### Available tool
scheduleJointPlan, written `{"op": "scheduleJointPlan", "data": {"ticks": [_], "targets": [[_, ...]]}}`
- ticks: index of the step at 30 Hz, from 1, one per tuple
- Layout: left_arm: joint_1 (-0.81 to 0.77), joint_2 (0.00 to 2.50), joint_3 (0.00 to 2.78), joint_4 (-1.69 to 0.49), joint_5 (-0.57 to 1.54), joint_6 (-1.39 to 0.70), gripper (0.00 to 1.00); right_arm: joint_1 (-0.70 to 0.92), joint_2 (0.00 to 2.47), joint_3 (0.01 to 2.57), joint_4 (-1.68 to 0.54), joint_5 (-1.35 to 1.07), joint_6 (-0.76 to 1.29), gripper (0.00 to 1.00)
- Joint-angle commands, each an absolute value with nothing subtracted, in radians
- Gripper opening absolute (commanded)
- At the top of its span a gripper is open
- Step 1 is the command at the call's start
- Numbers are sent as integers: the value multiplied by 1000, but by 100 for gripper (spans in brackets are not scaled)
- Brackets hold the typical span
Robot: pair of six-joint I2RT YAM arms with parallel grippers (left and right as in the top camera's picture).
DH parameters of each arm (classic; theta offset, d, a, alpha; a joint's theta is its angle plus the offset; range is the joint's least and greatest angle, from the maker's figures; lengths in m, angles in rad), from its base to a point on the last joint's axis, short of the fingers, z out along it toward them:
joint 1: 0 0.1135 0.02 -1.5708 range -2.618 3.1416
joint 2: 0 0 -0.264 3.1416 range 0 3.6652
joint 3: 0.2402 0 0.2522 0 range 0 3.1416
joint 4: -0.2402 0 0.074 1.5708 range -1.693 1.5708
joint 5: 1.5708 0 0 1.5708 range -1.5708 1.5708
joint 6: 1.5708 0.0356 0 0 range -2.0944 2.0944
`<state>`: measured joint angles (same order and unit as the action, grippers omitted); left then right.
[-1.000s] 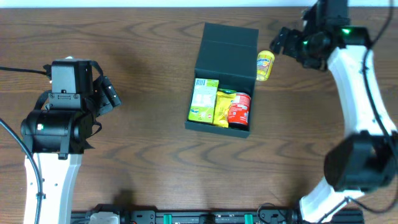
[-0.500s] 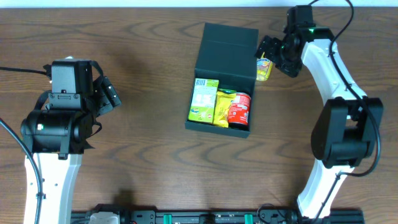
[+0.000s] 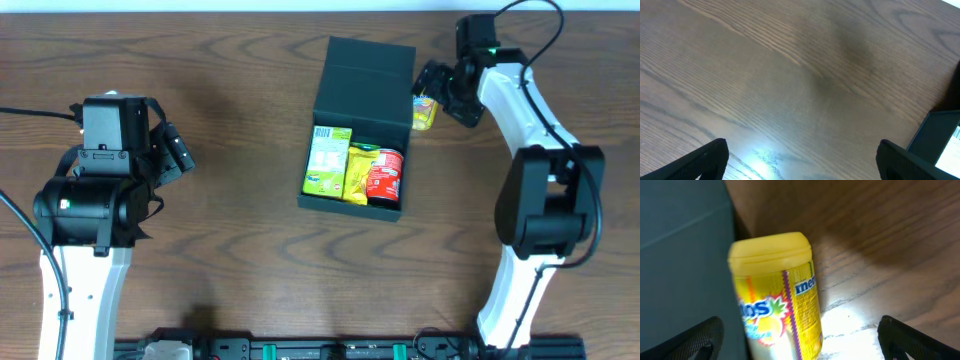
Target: Pack container
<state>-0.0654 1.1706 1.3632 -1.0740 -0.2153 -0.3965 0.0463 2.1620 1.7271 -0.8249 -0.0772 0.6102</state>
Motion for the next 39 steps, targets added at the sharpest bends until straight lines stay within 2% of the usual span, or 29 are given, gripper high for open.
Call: {"op": "scheduleJointPlan", "data": {"ticks": [1,16,25,32,39], "targets": [[-59,1172,1355,-1077,-216,-408,95,57,2185,1746,-823,-59,599,99],[-59,1172,1355,-1077,-216,-408,95,57,2212,1746,-889,89,553,99],[-59,1172,1355,-1077,-216,-408,95,57,2212,1746,-809,78,210,99],[-59,1172,1355,-1077,-216,-408,95,58,2212,1746,-798,73,146,99],[-59,1172,1355,-1077,-216,-408,95,57,2212,1743,-831,-38,-125,99]]}}
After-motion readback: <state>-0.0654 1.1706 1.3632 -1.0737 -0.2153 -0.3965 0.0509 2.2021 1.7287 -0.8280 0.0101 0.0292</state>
